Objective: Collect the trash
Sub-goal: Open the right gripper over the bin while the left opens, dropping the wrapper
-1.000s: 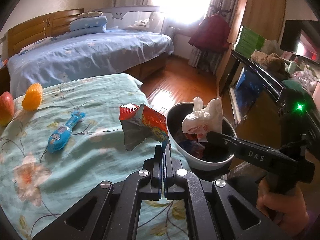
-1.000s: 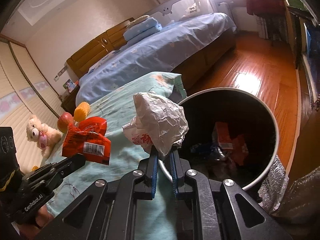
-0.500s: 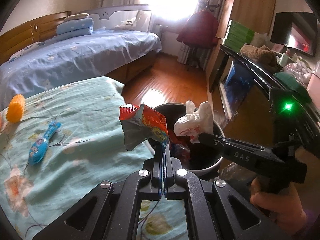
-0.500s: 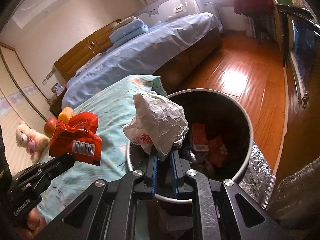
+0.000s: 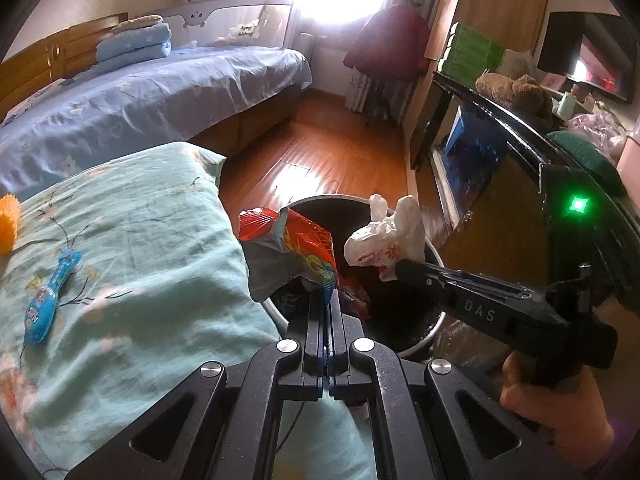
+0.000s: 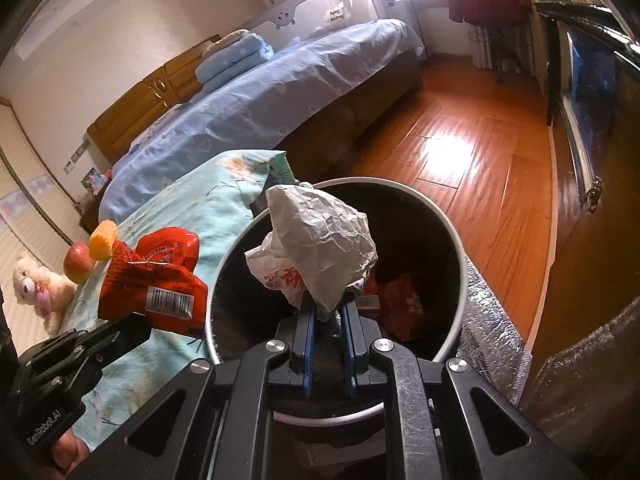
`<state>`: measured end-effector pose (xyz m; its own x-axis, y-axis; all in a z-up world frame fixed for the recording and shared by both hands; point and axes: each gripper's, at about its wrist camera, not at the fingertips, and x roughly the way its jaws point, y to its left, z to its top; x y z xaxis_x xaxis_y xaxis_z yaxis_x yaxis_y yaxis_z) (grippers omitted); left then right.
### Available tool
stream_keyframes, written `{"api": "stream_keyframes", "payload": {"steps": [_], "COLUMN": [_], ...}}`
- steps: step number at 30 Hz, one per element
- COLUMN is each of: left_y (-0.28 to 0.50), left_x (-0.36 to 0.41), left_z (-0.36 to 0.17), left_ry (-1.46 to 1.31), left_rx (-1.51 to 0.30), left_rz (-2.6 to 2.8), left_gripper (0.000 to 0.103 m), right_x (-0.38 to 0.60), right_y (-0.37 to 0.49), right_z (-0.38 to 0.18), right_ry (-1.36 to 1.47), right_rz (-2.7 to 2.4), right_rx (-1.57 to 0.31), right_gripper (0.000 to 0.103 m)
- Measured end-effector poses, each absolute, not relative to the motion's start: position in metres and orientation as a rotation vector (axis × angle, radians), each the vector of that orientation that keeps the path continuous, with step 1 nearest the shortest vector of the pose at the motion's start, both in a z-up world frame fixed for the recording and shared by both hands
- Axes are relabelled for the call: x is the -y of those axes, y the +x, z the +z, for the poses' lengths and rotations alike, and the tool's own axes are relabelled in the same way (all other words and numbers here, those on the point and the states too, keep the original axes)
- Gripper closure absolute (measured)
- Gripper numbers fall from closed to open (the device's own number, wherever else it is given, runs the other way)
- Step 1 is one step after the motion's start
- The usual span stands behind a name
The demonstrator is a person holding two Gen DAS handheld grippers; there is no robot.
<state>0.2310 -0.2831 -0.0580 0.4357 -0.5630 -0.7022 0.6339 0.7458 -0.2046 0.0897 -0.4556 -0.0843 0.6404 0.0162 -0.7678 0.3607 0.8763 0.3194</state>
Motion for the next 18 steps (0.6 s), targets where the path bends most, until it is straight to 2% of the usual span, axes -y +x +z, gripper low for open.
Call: {"api": "stream_keyframes", "payload": {"steps": [18], "left_y": [0.238], "left_x": [0.302], "left_z": [-0.063], "left_ry": [0.104], "left_rx": [-0.850], "left_rz": [-0.762], "left_gripper": [0.103], "right_x": [0.469], "right_y": [0.095], "right_z": [-0.089], "right_ry": [0.485], "right_rz": [-0.232], "right_rx": [-0.881], "right_gripper": [0.091]}}
